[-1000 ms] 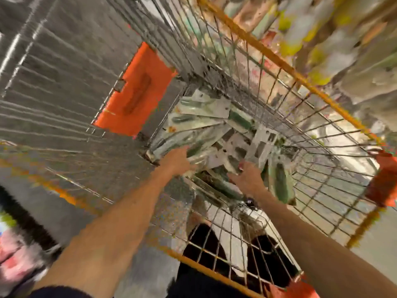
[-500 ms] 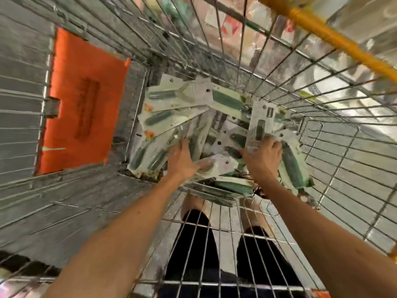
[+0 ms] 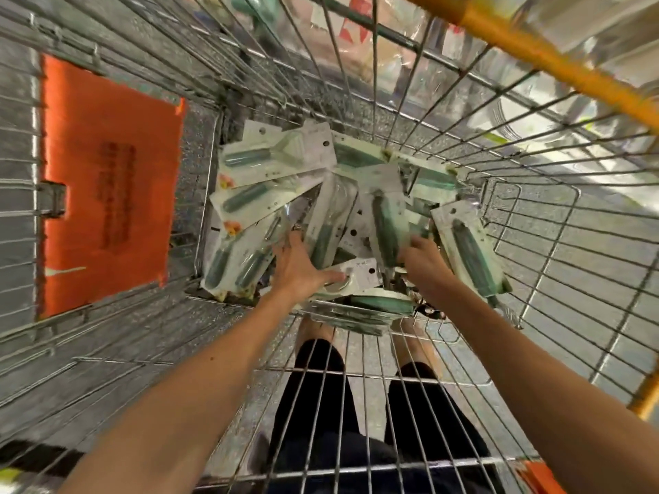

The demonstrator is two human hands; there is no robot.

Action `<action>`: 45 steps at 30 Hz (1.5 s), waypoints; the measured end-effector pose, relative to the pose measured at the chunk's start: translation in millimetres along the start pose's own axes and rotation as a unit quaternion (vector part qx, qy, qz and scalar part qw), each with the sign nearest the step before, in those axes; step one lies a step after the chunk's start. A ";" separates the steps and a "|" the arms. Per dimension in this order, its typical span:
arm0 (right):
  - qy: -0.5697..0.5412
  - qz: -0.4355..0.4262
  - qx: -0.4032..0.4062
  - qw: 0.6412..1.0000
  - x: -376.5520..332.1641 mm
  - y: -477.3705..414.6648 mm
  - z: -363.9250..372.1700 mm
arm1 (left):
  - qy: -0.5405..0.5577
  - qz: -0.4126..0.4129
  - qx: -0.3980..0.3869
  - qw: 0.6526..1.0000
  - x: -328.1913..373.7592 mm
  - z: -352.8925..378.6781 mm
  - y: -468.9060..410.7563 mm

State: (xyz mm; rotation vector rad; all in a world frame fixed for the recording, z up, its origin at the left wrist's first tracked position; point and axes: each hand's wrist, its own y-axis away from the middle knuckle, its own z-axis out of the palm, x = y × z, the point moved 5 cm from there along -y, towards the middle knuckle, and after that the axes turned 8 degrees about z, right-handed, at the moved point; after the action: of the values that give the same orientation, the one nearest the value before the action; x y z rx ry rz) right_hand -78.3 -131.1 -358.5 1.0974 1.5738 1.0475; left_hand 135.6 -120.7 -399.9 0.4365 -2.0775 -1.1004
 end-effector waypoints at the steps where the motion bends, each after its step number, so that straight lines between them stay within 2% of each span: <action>1: -0.019 0.011 -0.008 1.000 1.3 -1.3 1.6 | 0.014 0.005 -0.008 1.000 0.8 -0.3 2.0; 3: -0.046 0.040 -0.006 0.998 6.7 -6.6 3.5 | 0.031 0.019 -0.037 0.999 2.9 2.2 7.2; 7: -0.025 0.068 -0.022 0.997 17.3 -9.8 8.6 | -0.001 0.051 -0.105 0.993 10.5 17.5 21.4; 12: -0.006 0.045 -0.030 0.998 12.5 -5.4 11.3 | 0.011 0.042 -0.104 0.994 14.0 15.6 23.1; 15: -0.016 0.027 -0.037 0.999 -0.1 -0.9 5.6 | 0.054 0.018 -0.121 0.991 16.6 6.0 19.6; 19: -0.035 -0.010 -0.011 0.999 -20.1 9.5 -11.1 | 0.103 0.012 -0.171 0.980 33.1 -8.9 18.5; 23: -0.042 -0.029 -0.001 0.999 -25.6 24.1 -24.0 | 0.179 -0.032 -0.226 0.957 41.5 -12.3 18.3; 29: -0.081 -0.014 -0.008 0.997 -16.7 40.8 -19.2 | 0.154 -0.068 -0.221 0.961 45.8 -28.7 37.9; 34: -0.132 0.024 -0.046 0.990 -5.7 58.4 -12.1 | 0.158 -0.097 -0.257 0.948 48.9 -41.1 69.0; 41: -0.180 -0.021 -0.100 0.978 -1.5 110.5 -26.0 | 0.106 -0.036 -0.223 0.968 81.6 -72.9 118.7; 45: -0.223 -0.106 -0.166 0.955 -3.8 163.3 -48.4 | 0.097 0.039 -0.186 0.977 105.7 -89.6 159.7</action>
State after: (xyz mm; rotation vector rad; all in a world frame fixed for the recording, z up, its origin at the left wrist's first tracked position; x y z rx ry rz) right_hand -95.3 -102.0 -191.5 0.8378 1.0795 0.8117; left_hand 136.9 -141.9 -189.6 0.2628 -1.6586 -1.3087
